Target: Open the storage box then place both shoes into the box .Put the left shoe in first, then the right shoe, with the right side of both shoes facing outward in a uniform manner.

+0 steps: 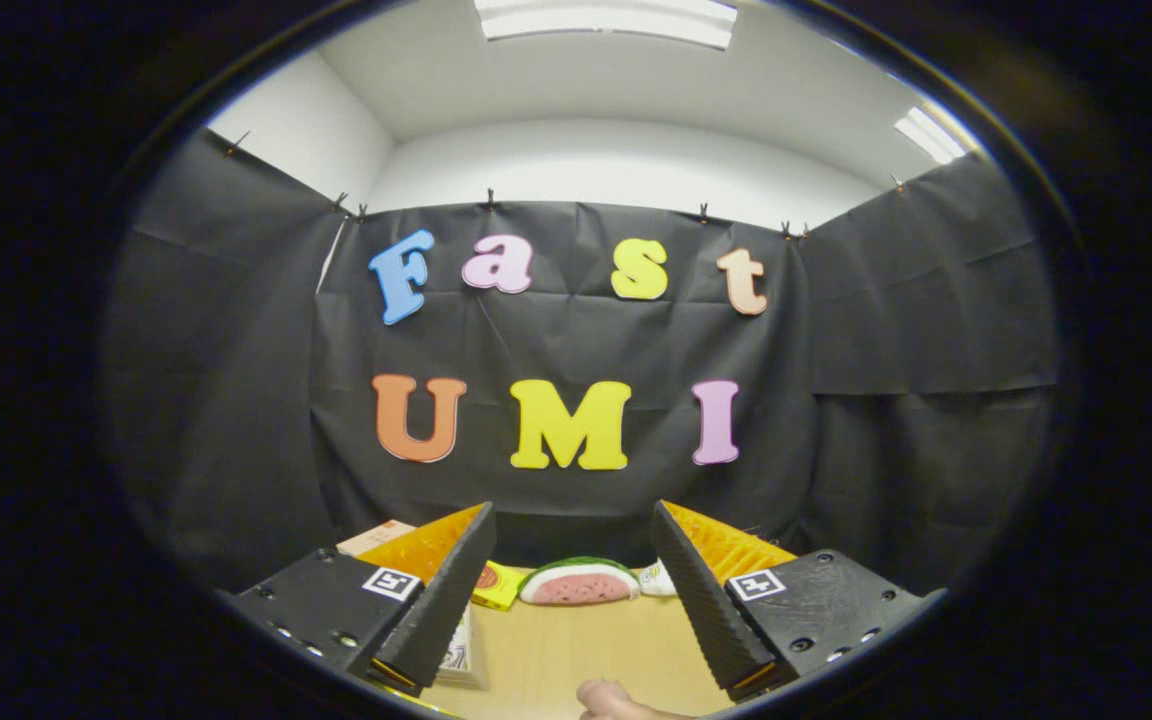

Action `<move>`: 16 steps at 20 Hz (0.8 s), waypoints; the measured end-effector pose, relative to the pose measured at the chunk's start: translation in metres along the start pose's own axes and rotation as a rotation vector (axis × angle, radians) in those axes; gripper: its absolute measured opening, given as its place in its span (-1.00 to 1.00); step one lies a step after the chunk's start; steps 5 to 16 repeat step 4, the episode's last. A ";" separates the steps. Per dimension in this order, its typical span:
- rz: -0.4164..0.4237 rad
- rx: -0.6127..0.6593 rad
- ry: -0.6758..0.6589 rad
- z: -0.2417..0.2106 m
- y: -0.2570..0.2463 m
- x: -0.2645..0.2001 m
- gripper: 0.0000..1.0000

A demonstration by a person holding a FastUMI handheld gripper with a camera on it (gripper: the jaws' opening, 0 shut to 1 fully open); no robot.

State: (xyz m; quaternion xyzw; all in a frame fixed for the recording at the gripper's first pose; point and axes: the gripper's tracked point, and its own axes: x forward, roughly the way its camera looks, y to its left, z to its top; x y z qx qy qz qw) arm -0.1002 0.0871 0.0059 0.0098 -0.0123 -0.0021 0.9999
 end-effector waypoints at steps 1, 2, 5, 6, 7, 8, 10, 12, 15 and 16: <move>0.010 0.002 0.002 -0.001 0.002 -0.002 0.92; 0.018 0.004 0.001 -0.001 0.003 -0.004 0.92; 0.021 -0.002 0.001 -0.003 -0.002 -0.008 0.92; 0.021 -0.002 0.001 -0.003 -0.002 -0.008 0.92; 0.021 -0.002 0.001 -0.003 -0.002 -0.008 0.92; 0.021 -0.002 0.001 -0.003 -0.002 -0.008 0.92; 0.021 -0.002 0.001 -0.003 -0.002 -0.008 0.92; 0.021 -0.002 0.001 -0.003 -0.002 -0.008 0.92; 0.021 -0.002 0.001 -0.003 -0.002 -0.008 0.92; 0.021 -0.002 0.001 -0.003 -0.002 -0.008 0.92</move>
